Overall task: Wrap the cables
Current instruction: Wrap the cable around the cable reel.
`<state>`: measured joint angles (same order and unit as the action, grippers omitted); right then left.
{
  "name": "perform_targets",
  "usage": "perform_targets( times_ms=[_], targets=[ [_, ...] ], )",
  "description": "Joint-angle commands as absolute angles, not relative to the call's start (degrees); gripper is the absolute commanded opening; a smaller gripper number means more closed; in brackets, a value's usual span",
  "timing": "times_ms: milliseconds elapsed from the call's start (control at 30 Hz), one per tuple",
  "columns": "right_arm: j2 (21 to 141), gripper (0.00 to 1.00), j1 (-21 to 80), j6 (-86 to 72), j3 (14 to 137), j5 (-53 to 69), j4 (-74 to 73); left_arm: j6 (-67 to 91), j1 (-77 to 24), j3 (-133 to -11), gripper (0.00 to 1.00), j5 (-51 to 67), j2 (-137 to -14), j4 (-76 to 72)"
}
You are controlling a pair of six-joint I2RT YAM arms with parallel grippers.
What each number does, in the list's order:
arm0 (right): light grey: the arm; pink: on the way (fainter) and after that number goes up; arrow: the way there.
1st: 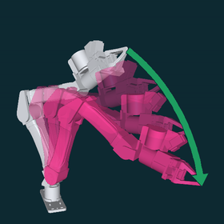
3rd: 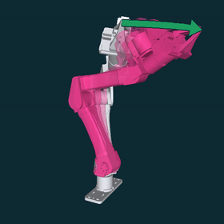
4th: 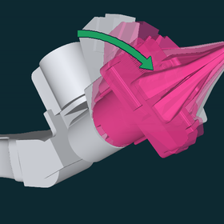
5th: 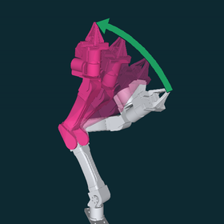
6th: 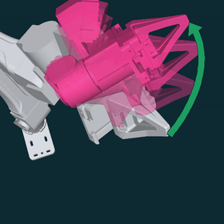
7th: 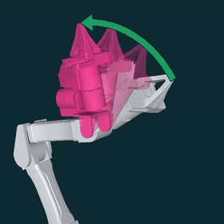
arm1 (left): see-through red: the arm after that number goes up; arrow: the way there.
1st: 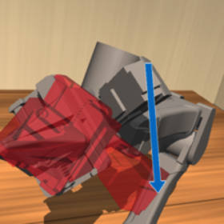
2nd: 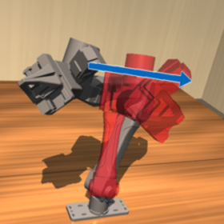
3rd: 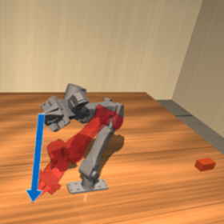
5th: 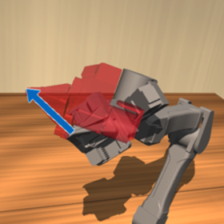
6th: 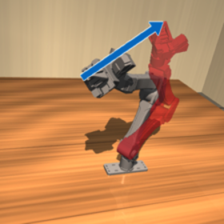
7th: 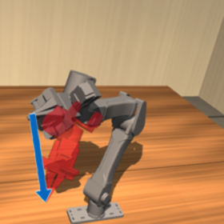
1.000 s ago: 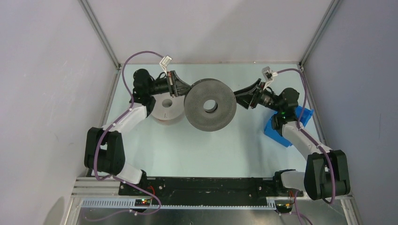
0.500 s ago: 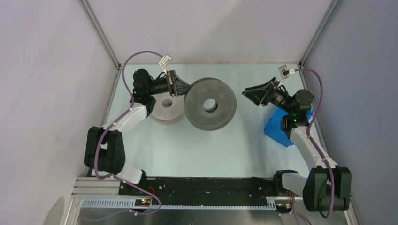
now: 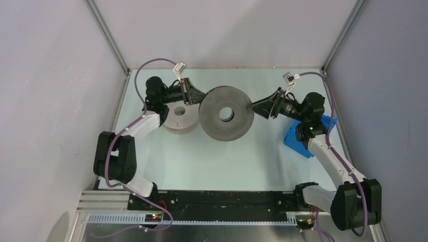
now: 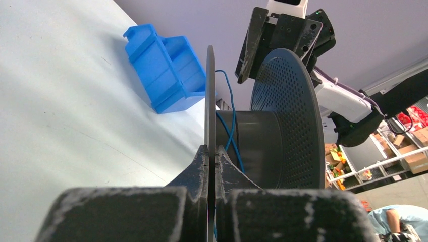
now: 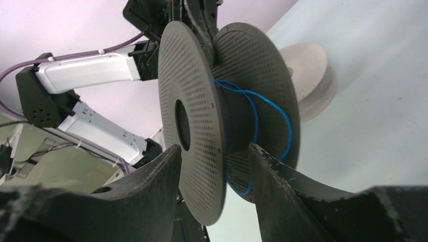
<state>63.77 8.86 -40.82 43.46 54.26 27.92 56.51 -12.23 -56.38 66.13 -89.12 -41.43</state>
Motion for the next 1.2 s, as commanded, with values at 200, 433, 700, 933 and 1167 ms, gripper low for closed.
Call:
perform_targets(
  times_ms=[200, 433, 700, 933, 1167],
  targets=[
    [67.7, 0.46, 14.3, -40.8, 47.9, 53.8, 28.3, 61.9, -12.0, -56.0, 0.0, 65.5, -90.0, -49.5],
    [69.0, 0.01, 13.3, -44.5, 47.9, 53.1, 28.8, 65.7, -11.1, -53.6, 0.01, 66.2, -91.5, -55.3],
    [69.9, 0.0, 10.2, -48.9, 47.8, 54.4, 31.4, 76.7, -10.0, -51.6, 0.25, 67.2, -94.8, -68.0],
    [71.0, 0.0, 7.3, -51.5, 47.8, 57.0, 33.1, 80.6, -9.7, -50.7, 0.34, 67.4, -96.3, -75.1],
    [70.5, 0.0, 6.2, -51.2, 47.7, 58.6, 32.5, 80.5, -8.5, -50.4, 0.38, 66.4, -97.2, -75.3]
  ],
)
